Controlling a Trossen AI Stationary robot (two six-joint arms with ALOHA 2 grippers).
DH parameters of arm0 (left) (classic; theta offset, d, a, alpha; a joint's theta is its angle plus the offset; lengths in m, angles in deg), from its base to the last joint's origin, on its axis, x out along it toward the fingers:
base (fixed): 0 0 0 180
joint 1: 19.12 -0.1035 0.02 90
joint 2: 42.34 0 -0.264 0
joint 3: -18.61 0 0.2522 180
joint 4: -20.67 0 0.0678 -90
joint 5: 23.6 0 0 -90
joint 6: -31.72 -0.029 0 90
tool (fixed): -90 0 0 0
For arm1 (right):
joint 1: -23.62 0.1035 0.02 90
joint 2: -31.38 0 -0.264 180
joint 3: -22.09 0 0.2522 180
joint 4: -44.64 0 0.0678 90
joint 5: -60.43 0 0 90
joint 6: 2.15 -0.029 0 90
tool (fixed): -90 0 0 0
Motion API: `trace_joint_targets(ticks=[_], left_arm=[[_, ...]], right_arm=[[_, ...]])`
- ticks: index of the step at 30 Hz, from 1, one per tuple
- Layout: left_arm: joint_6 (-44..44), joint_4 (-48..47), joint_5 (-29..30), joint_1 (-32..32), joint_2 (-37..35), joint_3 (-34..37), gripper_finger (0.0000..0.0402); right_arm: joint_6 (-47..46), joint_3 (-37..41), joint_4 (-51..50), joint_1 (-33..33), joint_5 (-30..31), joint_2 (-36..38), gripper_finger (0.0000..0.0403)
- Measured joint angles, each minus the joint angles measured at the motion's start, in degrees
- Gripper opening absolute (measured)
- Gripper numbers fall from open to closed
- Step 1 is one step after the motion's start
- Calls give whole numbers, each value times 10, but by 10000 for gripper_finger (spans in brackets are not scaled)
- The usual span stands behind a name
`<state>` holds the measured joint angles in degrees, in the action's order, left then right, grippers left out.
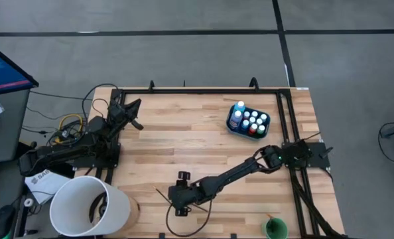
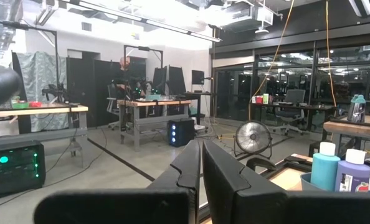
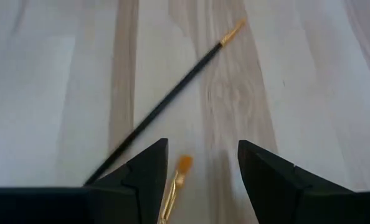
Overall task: Pick & Place Paint Supplies
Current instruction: Put the right gold paint brush into the green cup
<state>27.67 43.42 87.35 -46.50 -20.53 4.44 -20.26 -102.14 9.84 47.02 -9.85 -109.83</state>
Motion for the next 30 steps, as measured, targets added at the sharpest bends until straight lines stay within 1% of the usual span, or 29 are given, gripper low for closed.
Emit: trace_joint_targets(ticks=[6, 9, 13, 21, 22, 26, 30], left_arm=[[0, 0, 0, 0, 0, 0, 8], [0, 0, 0, 0, 0, 0, 8], [0, 0, 0, 0, 0, 0, 8], [0, 0, 0, 0, 0, 0, 8], [0, 0, 0, 0, 0, 0, 8], [0, 0, 0, 0, 0, 0, 8], [0, 0, 0, 0, 0, 0, 8]], right_arm=[[-27, 1, -19, 0, 0, -6, 187], [-30, 0, -29, 1, 9, -6, 174], [-30, -1, -40, 1, 11, -6, 136], [-45, -2, -99, -2, 13, -3, 19], [-45, -2, -105, -2, 13, -3, 10], [-67, -2, -139, -2, 20, -2, 5], [-68, -1, -158, 5, 34, 2, 2]])
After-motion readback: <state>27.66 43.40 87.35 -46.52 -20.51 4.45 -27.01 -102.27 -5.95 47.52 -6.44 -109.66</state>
